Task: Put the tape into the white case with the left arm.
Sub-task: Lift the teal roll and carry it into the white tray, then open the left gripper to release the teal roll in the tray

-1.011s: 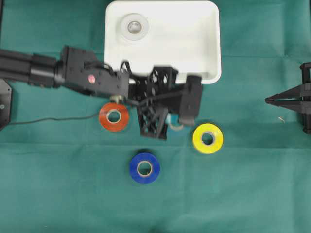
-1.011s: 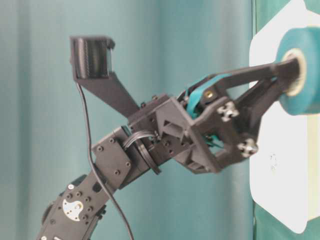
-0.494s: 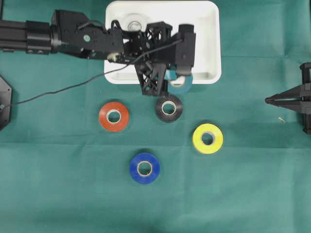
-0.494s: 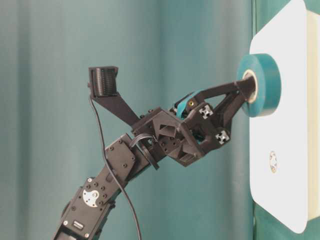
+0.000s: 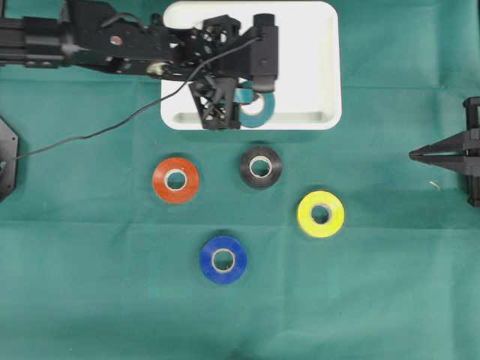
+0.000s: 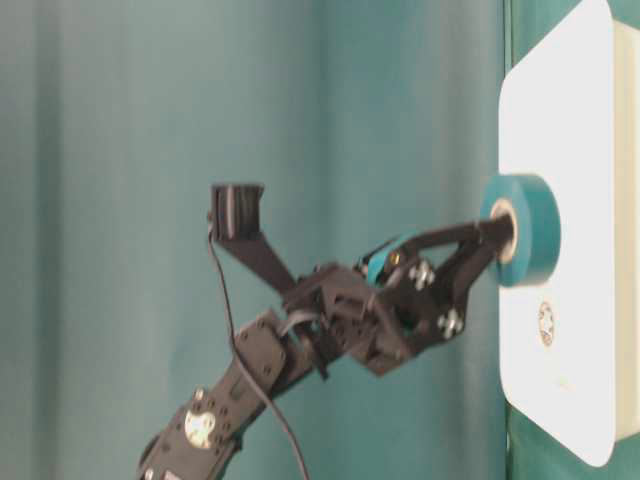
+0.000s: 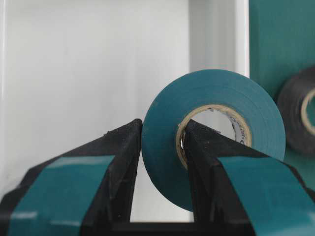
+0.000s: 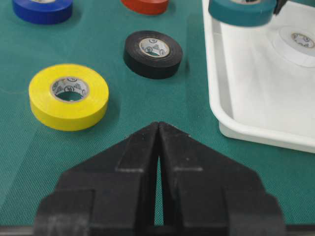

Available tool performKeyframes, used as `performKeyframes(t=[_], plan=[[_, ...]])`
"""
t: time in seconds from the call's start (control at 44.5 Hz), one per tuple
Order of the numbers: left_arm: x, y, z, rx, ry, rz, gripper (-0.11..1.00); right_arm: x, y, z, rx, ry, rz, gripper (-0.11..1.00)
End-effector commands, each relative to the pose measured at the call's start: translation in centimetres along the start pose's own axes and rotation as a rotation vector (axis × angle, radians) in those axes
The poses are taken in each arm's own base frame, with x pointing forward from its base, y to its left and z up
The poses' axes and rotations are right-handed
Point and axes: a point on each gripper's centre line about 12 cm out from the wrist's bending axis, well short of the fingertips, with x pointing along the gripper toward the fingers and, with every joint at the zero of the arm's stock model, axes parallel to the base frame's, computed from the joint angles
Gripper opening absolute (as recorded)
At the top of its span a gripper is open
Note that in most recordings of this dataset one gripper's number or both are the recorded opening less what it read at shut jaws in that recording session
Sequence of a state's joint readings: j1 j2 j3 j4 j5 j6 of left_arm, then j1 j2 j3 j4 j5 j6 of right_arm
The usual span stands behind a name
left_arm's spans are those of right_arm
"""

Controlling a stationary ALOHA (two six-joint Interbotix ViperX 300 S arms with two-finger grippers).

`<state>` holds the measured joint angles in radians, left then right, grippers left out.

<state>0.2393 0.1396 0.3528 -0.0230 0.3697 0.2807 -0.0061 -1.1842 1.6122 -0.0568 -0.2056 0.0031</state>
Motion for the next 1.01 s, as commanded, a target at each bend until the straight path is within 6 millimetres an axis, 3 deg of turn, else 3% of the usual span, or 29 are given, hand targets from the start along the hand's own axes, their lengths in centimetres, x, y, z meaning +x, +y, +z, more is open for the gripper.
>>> performKeyframes(t=[0.0, 0.314, 0.494, 0.988], plan=[[-2.1, 1.0, 0.4, -0.013, -0.051, 0.028, 0.25, 0.1, 0.0, 0.3, 0.000, -0.011, -0.001, -0.09], [-2.8, 2.8, -5.1, -0.073, -0.035, 0.083, 0.25, 0.1, 0.0, 0.3, -0.001, -0.011, 0.000, -0.09], [-2.3, 3.1, -7.0, -0.088, -0.047, 0.104, 0.25, 0.1, 0.0, 0.3, -0.001, -0.009, -0.001, -0.09], [-1.4, 3.1, -8.6, -0.101, -0.030, 0.108, 0.25, 0.1, 0.0, 0.3, -0.001, -0.009, -0.001, -0.09]])
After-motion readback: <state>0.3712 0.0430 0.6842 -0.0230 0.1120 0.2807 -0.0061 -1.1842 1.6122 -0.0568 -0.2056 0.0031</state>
